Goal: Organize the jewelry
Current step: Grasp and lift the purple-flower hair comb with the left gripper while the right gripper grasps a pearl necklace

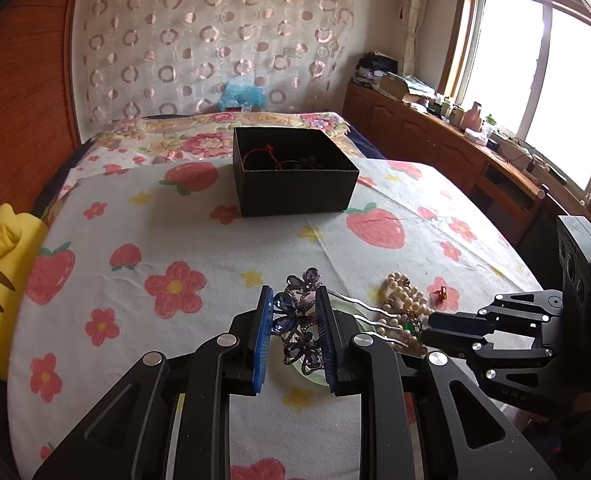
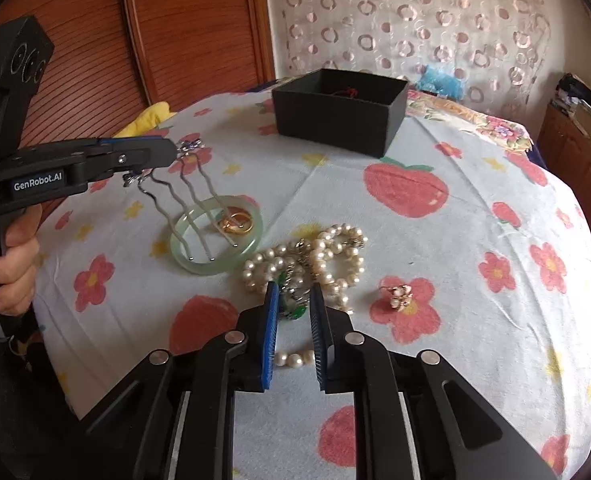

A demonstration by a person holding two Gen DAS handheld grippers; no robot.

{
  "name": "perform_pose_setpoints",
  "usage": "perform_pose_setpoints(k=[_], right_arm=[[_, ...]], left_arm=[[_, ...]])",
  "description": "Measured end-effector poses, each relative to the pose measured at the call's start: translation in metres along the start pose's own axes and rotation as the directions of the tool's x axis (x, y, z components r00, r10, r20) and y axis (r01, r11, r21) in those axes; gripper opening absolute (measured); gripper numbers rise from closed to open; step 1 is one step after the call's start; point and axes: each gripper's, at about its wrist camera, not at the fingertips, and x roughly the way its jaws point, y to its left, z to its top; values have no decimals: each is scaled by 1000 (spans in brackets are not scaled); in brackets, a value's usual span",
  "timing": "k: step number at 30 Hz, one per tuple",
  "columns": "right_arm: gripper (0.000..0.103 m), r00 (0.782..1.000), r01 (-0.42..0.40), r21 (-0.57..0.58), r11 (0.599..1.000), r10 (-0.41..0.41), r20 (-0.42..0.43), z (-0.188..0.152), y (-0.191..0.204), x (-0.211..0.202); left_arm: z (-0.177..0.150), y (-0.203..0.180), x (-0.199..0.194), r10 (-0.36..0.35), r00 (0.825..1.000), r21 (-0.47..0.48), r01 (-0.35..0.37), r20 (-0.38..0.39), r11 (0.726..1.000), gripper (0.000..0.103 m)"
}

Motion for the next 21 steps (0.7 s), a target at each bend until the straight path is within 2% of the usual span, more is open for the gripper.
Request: perform_pose_setpoints(k=[8, 11, 13, 16, 21], right_arm=[[18, 1000, 12, -16, 1000, -12, -10, 4, 4, 5], [20, 997, 72, -3, 997, -72, -12, 5, -2, 6], [21, 998, 55, 15, 998, -55, -14, 4, -7, 5], [21, 995, 92, -4, 996, -92, -28, 2, -7, 7], [19, 995, 97, -19, 995, -97, -27, 2, -8, 7]], left_arm=[[-1, -1, 1, -1, 1000, 0, 1, -1, 1000, 20], [-1, -1, 1, -2, 1000, -1, 2, 0, 1000, 20], [-1, -1, 1, -2, 1000, 0, 2, 0, 1000, 20], [-3, -3, 3, -4, 1000, 2, 4, -2, 1000, 20], [-3, -4, 3, -5, 1000, 2, 5, -3, 1000, 20]])
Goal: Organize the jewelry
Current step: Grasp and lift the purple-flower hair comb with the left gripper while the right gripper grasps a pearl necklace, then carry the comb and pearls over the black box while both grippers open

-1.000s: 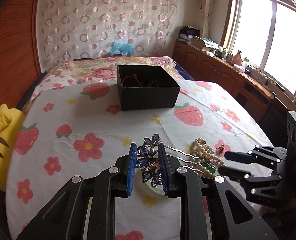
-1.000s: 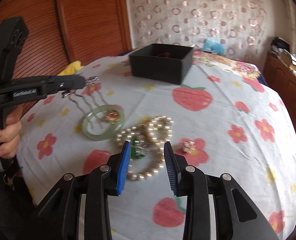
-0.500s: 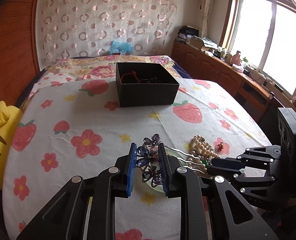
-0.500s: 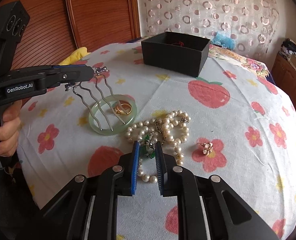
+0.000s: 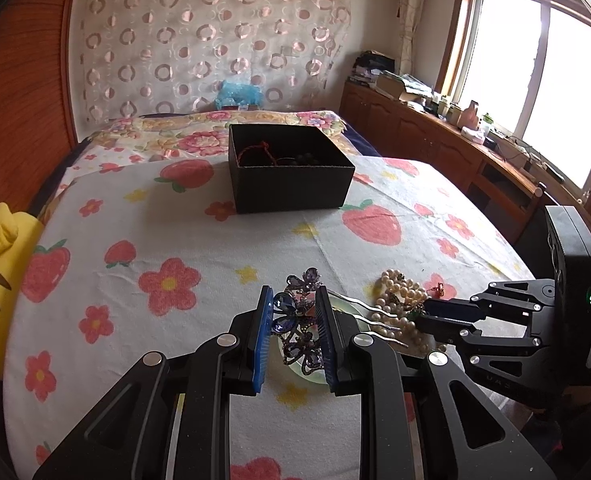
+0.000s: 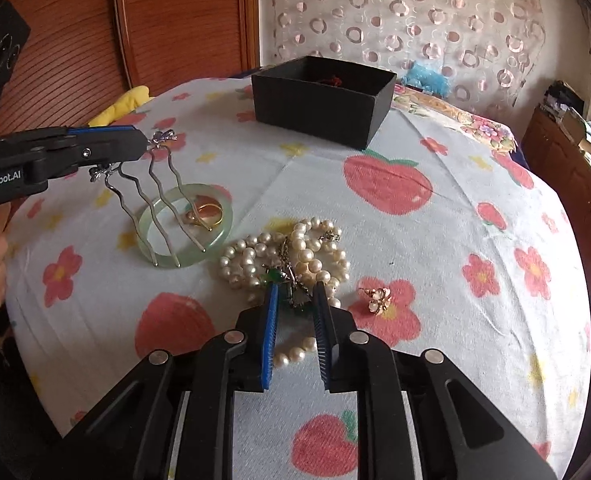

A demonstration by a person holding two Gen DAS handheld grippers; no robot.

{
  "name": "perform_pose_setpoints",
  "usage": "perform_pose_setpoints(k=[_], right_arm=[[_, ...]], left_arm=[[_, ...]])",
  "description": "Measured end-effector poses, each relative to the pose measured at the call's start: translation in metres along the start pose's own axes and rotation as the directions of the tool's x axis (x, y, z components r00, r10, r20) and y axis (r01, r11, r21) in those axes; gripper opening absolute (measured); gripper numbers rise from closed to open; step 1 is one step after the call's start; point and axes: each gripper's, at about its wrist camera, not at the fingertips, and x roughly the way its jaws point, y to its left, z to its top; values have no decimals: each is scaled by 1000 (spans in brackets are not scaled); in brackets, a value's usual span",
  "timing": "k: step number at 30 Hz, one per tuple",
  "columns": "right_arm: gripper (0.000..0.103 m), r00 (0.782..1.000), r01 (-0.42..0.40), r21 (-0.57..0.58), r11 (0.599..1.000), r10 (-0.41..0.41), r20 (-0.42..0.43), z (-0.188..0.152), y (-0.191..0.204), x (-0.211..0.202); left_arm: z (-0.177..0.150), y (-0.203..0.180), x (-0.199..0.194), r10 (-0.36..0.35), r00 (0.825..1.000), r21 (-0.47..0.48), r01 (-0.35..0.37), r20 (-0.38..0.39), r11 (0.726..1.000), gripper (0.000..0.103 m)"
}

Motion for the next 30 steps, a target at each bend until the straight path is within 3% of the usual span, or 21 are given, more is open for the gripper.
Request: perform_pose_setpoints(k=[13, 24, 30], right_arm=[[15, 992, -32, -17, 999, 34, 124, 23, -2, -35], [15, 973, -22, -6, 1000, 23, 228, 89, -36, -48], [15, 971, -12, -11, 1000, 14, 239, 128, -51, -35]], left_arm=[[7, -4, 1, 13, 1000, 12, -13, 26, 1000, 20], [37, 6, -7, 38, 995, 20, -39, 88, 999, 20], [57, 9, -7, 54, 991, 24, -57, 119, 998, 20]])
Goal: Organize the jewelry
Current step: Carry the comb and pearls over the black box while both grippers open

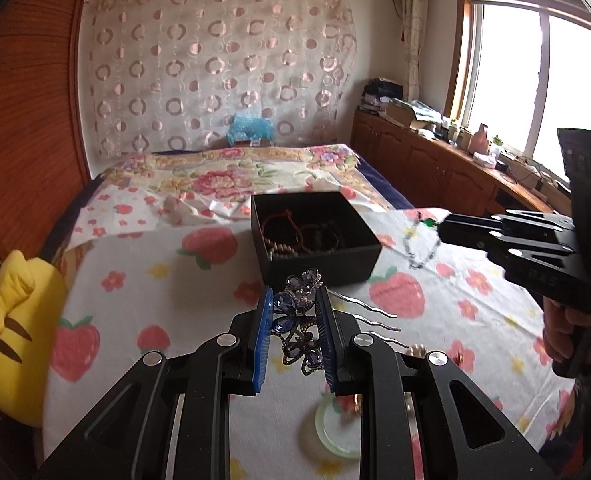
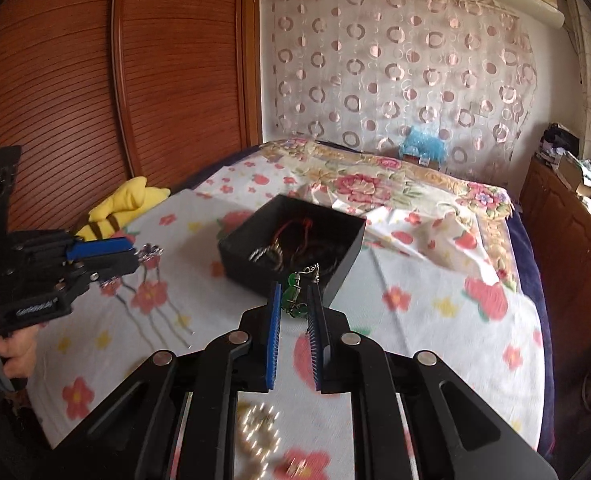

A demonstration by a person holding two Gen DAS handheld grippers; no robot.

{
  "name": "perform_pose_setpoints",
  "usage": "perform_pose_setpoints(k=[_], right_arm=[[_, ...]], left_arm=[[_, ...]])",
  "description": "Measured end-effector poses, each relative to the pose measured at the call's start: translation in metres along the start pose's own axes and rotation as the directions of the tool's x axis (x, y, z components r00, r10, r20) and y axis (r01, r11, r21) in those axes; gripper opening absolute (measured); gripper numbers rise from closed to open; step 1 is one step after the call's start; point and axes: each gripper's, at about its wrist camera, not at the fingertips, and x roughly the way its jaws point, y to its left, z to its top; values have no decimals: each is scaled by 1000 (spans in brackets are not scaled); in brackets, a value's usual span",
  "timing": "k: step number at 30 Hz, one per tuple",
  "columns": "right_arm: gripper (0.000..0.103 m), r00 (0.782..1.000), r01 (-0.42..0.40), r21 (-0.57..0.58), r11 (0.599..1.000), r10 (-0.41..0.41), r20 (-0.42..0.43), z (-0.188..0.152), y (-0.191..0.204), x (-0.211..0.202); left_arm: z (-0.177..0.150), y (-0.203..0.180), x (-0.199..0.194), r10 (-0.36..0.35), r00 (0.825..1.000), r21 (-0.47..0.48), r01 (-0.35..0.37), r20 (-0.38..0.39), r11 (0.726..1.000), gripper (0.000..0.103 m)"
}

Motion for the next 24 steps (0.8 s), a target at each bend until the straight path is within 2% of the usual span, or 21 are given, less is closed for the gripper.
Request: perform_pose_setpoints(k=[9, 19, 22, 24], right_arm=[[15, 999, -5, 26, 1000, 6, -38, 32, -11, 51], [16, 996, -22, 63, 998, 27, -82, 36, -14, 83], [34, 998, -16, 64, 998, 20, -67, 37, -18, 79], [35, 998, -17, 84, 996, 22, -60, 37, -25, 75]], left_arm=[[26, 5, 12, 21, 1000, 13, -21, 23, 1000, 20], [45, 18, 46, 58, 998, 10, -58, -13, 998, 20], [49, 18, 53, 61, 998, 14, -61, -19, 998, 20], [50, 15, 56, 66, 998, 20, -66, -22, 998, 20]])
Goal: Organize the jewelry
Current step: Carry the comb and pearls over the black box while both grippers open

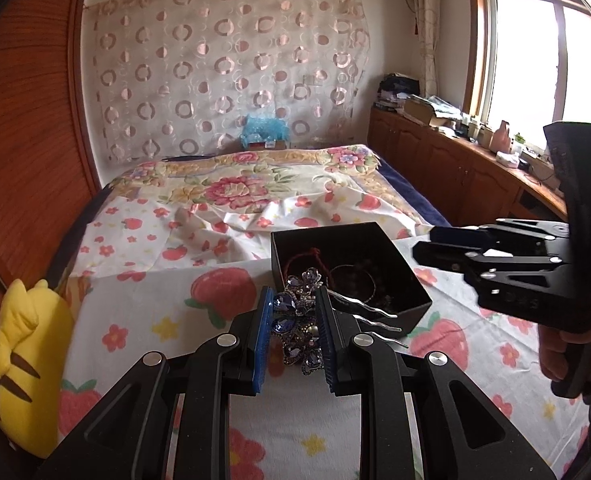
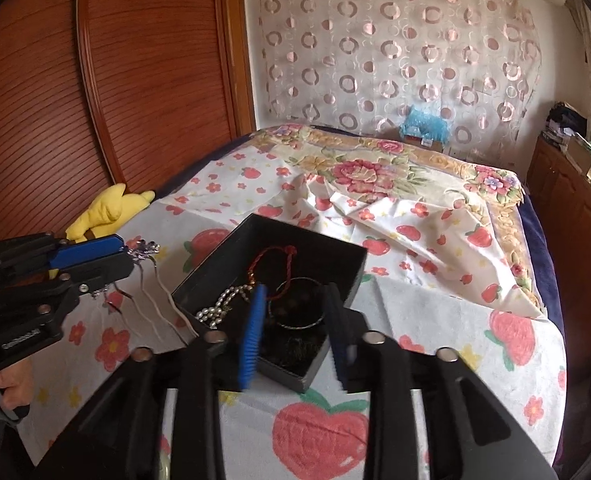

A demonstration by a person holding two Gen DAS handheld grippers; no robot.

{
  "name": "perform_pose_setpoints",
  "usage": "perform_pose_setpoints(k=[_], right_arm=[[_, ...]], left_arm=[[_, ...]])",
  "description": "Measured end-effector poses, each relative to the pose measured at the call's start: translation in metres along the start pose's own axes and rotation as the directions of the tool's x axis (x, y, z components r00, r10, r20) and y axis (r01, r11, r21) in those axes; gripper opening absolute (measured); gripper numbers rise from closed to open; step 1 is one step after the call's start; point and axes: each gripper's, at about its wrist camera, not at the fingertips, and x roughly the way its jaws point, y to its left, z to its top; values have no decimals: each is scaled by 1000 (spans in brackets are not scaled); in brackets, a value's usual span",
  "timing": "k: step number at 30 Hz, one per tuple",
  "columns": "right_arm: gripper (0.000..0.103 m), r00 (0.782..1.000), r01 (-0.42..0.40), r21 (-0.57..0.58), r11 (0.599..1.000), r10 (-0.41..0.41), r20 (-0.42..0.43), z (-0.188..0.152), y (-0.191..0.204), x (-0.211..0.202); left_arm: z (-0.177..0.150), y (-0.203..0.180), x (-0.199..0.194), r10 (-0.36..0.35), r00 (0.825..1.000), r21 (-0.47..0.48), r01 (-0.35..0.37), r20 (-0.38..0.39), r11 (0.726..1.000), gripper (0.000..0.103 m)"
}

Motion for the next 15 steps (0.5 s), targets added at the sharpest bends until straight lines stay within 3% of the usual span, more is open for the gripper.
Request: perform_pose_setpoints(k=[10, 15], right_arm=[[35, 1000, 21, 45, 999, -21, -3, -33, -28, -22], [35, 1000, 26, 49, 998, -26, -15, -57, -37, -30]], left_arm=[[25, -7, 36, 24, 1000, 10, -24, -2, 1000, 20], [28, -8, 71, 37, 998, -16, -38, -51, 999, 20]])
